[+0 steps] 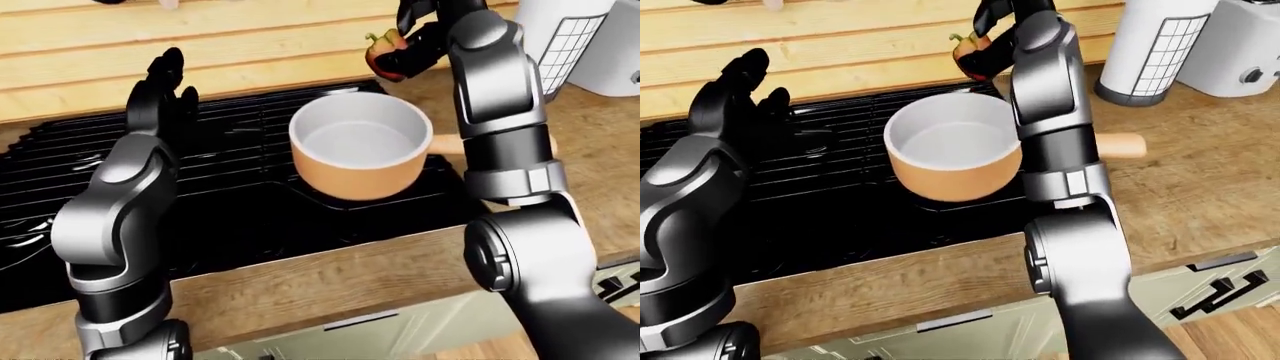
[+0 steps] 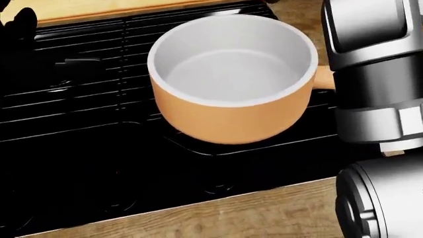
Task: Pick the bell pepper from the plate and place it in the pan.
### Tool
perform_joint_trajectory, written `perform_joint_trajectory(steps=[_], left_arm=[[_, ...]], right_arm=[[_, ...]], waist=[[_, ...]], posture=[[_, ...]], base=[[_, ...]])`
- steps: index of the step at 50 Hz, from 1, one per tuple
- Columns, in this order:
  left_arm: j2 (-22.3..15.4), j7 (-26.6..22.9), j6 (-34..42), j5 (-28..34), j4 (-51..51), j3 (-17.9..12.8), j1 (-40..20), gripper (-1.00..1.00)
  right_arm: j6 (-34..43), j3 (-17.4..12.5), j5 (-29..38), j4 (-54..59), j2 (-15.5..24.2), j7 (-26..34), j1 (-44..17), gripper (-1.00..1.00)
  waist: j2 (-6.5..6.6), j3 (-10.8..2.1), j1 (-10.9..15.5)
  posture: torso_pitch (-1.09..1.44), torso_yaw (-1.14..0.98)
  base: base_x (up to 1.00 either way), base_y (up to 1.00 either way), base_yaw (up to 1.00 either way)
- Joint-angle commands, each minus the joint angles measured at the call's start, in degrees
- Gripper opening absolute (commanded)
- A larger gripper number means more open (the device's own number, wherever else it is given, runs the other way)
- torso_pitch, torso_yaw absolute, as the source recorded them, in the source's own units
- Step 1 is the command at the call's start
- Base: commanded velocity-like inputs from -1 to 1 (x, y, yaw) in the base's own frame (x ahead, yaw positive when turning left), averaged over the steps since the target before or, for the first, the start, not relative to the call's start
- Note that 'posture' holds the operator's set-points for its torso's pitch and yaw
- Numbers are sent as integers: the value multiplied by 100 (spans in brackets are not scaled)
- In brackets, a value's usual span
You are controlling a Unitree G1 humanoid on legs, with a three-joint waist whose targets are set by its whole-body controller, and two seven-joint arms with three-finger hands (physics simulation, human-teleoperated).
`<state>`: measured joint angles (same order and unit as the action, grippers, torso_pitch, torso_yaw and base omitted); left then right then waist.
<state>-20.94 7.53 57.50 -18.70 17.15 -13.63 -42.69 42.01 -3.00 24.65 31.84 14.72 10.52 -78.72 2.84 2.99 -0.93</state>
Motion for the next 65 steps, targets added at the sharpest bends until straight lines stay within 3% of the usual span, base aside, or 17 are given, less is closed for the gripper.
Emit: perform_joint_trajectory(steps=[1,26,37,51,65], left_arm=[[-21,12,-172,21,167,-49,-120,100],[-24,12,-194,13,157,-65,-96,100],[-25,21,-208,8,137,-62,-98,100],[-36,23,-185,-19,198,-93,-32,100],[-48,33,-238,-46,185,-125,25,100]], right_arm=[[-122,0,20,-215,38,-22,-251,-100],[64,272,805,-266,-66,858,-522,-100],[102,284,1229,-527,-305,1217,-267,-100],[-313,236,1153,-155,-487,723,-87,-100],[-1170,362,1153,1116,-647,160,-349,-100]], waist=[[-25,-148,-1],[-104,-149,31],[-102,-163,43],[-81,-195,37],[-59,-200,21]], posture=[[0,0],[0,0],[0,0],[0,0],[0,0]], base=[[0,0,0],[0,0,0],[0,0,0],[0,0,0],[0,0,0]])
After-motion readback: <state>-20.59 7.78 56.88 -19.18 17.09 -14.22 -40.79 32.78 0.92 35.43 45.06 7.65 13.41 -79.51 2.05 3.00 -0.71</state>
